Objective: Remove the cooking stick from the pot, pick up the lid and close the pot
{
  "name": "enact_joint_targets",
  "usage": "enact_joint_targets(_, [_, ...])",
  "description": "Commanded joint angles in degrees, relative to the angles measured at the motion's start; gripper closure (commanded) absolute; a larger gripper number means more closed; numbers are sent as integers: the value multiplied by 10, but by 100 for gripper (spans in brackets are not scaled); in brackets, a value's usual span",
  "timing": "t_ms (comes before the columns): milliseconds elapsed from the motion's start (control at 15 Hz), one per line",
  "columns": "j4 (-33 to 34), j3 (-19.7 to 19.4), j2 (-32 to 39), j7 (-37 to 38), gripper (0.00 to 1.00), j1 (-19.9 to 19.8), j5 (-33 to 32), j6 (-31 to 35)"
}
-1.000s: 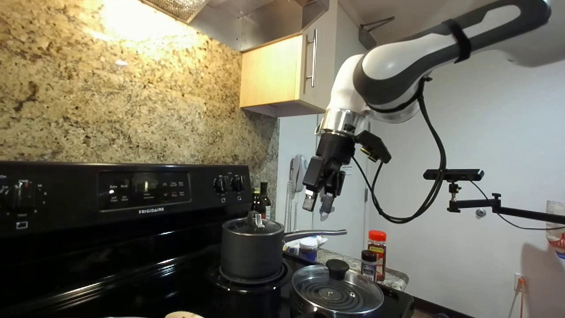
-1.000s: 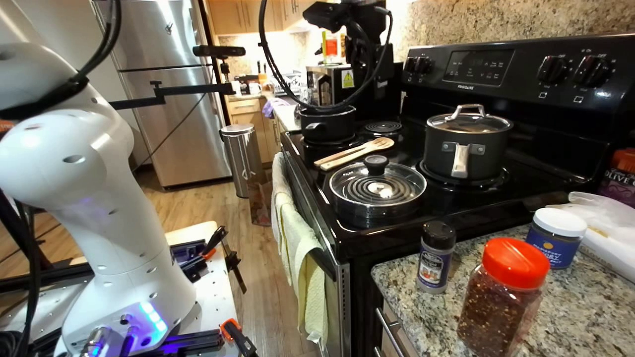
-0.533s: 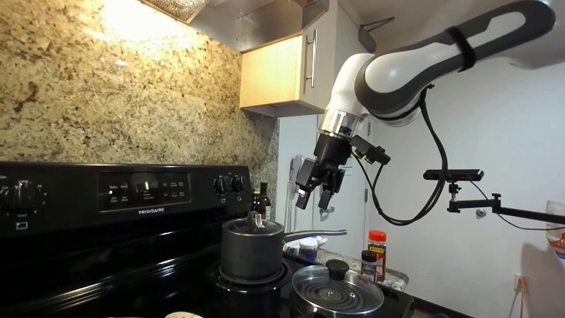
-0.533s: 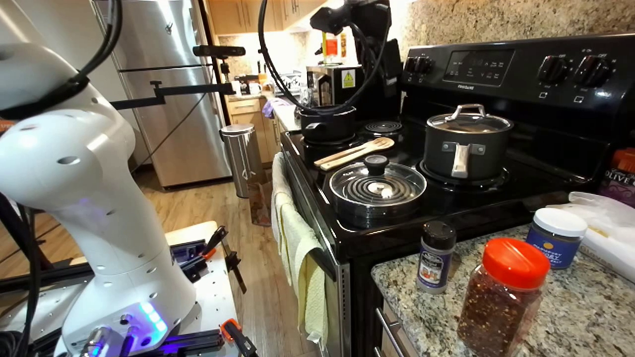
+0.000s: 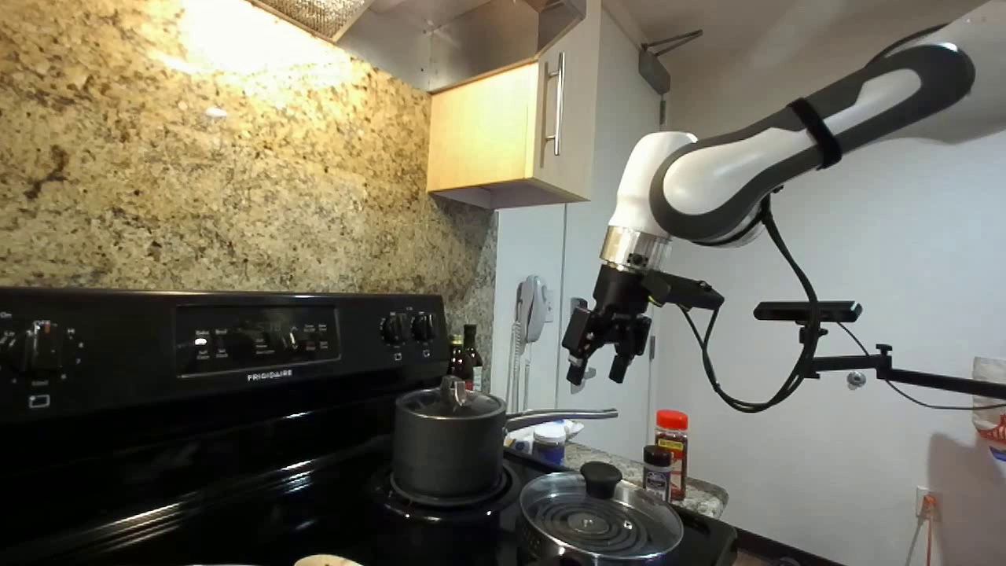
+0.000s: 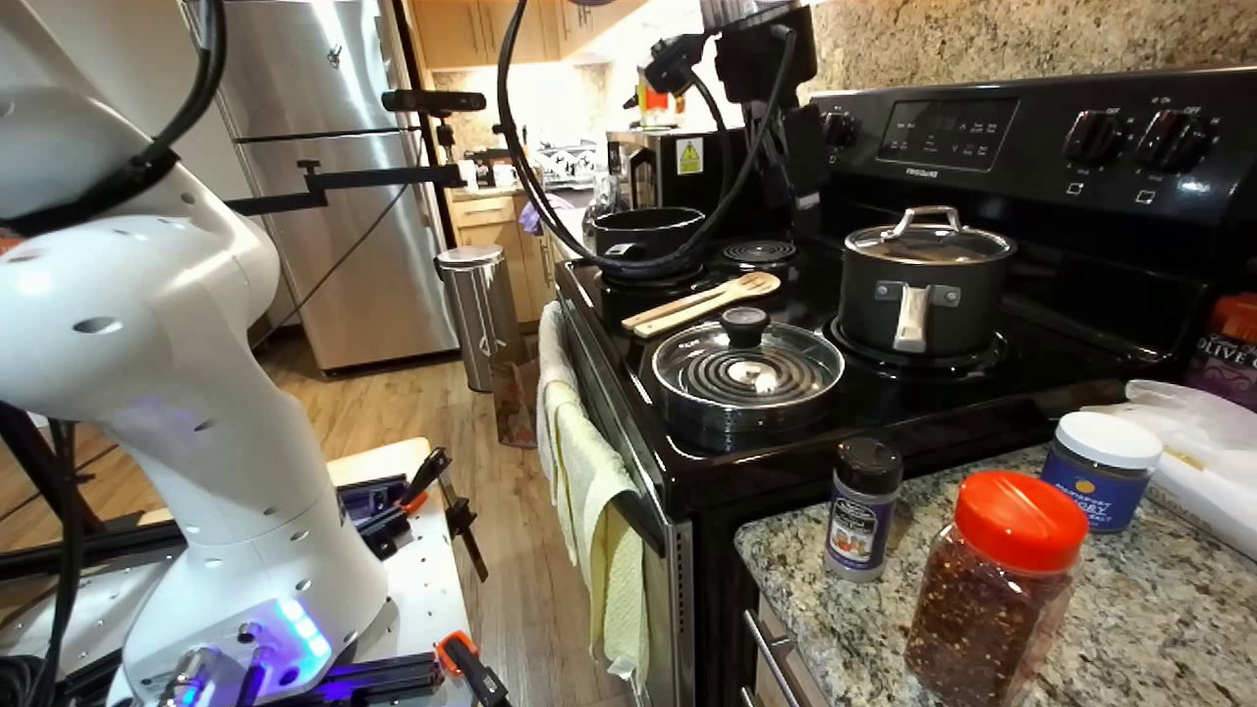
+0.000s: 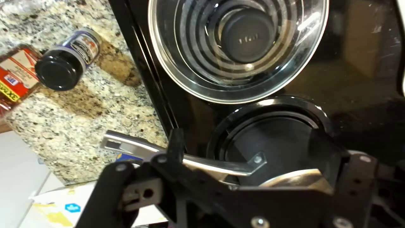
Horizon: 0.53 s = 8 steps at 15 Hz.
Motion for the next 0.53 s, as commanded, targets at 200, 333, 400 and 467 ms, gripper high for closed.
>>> enact_joint_targets(200, [-61, -10, -18, 4, 0, -5, 6, 14])
enact_joint_targets(333, [-73, -8, -16, 6, 0, -4, 3, 12])
enact_joint_targets(400, [-78, -6, -16, 9, 0, -4, 0, 7])
enact_joint_targets(467, [-85, -6, -16, 4, 0, -2, 3, 9])
